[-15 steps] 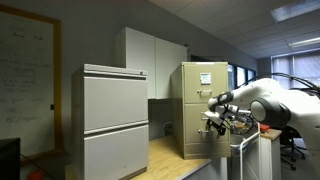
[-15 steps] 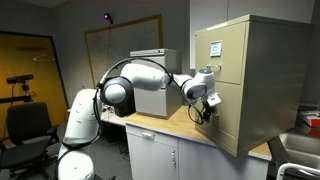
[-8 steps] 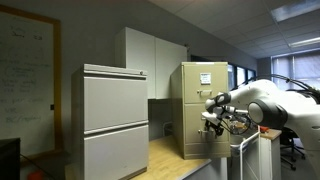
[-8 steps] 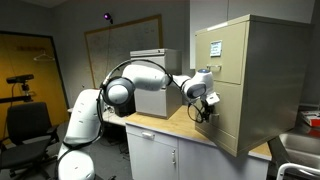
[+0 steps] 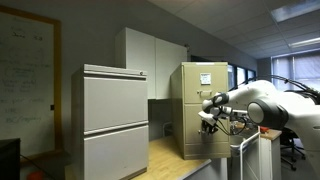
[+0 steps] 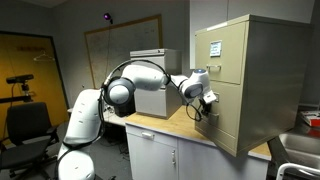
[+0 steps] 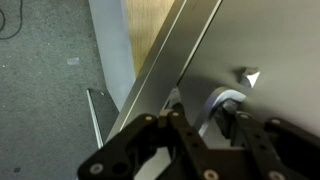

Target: Open the bottom drawer of the file cabinet

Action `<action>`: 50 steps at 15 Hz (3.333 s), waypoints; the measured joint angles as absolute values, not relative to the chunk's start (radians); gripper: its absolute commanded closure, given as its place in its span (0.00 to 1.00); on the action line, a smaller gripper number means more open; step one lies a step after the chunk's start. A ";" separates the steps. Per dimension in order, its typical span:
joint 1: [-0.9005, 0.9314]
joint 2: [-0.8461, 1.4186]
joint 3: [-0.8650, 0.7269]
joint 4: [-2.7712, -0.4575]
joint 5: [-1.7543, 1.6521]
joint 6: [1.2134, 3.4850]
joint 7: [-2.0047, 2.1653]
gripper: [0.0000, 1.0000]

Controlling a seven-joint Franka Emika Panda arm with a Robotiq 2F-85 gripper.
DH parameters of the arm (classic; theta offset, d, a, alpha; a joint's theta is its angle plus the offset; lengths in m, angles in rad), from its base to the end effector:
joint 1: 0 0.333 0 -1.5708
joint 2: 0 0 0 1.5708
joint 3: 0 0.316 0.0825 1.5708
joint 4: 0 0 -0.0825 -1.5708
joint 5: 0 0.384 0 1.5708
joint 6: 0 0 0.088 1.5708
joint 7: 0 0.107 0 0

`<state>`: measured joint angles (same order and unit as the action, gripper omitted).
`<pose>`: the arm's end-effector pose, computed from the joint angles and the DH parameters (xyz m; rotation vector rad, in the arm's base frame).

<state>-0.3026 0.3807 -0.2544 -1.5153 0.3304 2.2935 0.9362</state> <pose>0.6167 -0.3432 0.4942 -1.9415 2.0470 -0.5228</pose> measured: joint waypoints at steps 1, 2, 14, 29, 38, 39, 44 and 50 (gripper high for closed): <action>-0.301 0.375 -0.252 -1.527 0.330 2.312 0.935 0.92; -0.297 0.371 -0.251 -1.539 0.328 2.335 0.935 0.97; -0.283 0.280 -0.213 -1.784 0.450 2.717 0.839 0.94; -0.400 0.137 0.024 -2.037 1.131 3.057 0.261 0.94; -0.394 -0.066 0.045 -2.257 1.354 3.055 0.097 0.94; -0.393 -0.090 0.047 -2.282 1.369 3.055 0.092 0.94; -0.381 -0.201 0.055 -2.398 1.428 3.057 0.085 0.94; -0.360 -0.321 0.061 -2.516 1.507 3.069 0.084 0.94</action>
<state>-0.3601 -0.3215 0.0610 -2.5156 1.5071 3.0694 0.0845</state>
